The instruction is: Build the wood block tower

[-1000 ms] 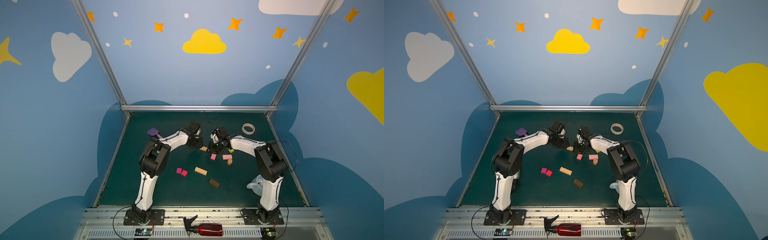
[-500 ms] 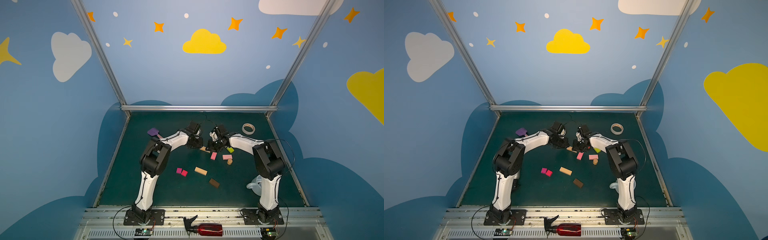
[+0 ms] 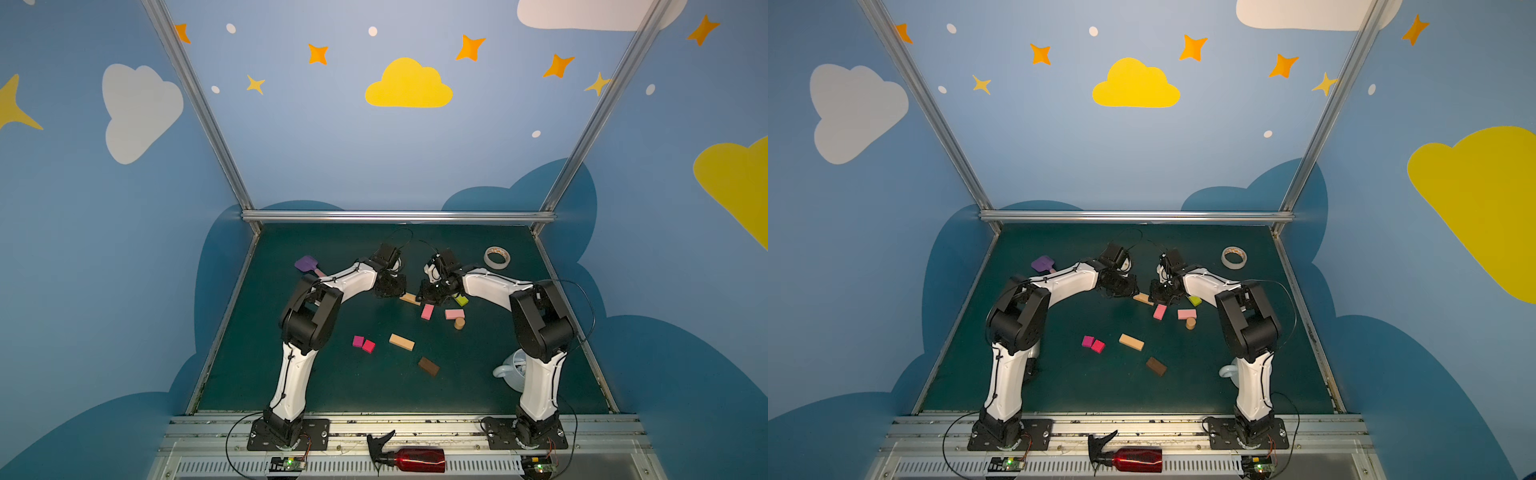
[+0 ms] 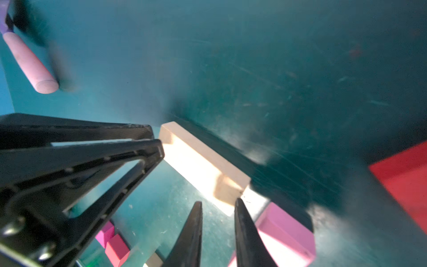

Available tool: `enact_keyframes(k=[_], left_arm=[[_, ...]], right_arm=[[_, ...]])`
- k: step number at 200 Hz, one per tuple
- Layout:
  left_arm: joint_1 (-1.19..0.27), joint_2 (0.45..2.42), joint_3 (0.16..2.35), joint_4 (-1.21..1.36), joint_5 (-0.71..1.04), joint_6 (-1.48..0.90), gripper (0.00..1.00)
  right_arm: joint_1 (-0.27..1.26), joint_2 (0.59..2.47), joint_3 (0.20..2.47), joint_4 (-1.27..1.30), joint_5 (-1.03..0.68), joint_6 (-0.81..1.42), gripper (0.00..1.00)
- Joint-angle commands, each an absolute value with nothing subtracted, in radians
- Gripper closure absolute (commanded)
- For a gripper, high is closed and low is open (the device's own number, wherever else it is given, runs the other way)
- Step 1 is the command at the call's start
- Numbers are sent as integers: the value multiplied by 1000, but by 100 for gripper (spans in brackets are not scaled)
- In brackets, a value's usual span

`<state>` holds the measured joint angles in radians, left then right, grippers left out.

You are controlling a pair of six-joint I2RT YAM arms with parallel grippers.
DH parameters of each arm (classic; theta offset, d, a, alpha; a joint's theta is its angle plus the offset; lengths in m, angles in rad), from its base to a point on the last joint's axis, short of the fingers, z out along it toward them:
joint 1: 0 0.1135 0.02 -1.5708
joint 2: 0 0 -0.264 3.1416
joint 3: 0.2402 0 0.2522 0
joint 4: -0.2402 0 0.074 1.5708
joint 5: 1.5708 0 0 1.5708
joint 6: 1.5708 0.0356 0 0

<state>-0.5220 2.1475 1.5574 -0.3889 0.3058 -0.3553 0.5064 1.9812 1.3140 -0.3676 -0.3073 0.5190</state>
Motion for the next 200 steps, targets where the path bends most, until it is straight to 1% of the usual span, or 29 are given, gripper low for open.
enact_keyframes(k=[1, 53, 138, 200], left_arm=[[-519, 2170, 1556, -389, 311, -359, 73], [-519, 2177, 1557, -393, 321, -365, 74], [-520, 2169, 1548, -422, 311, -363, 80], [-520, 2153, 1542, -447, 290, -363, 81]], right_arm=[[500, 1953, 1293, -392, -293, 517, 74], [493, 1981, 1292, -372, -306, 527, 74], [490, 2048, 1358, -361, -352, 531, 81], [491, 2079, 1402, -374, -359, 527, 81]])
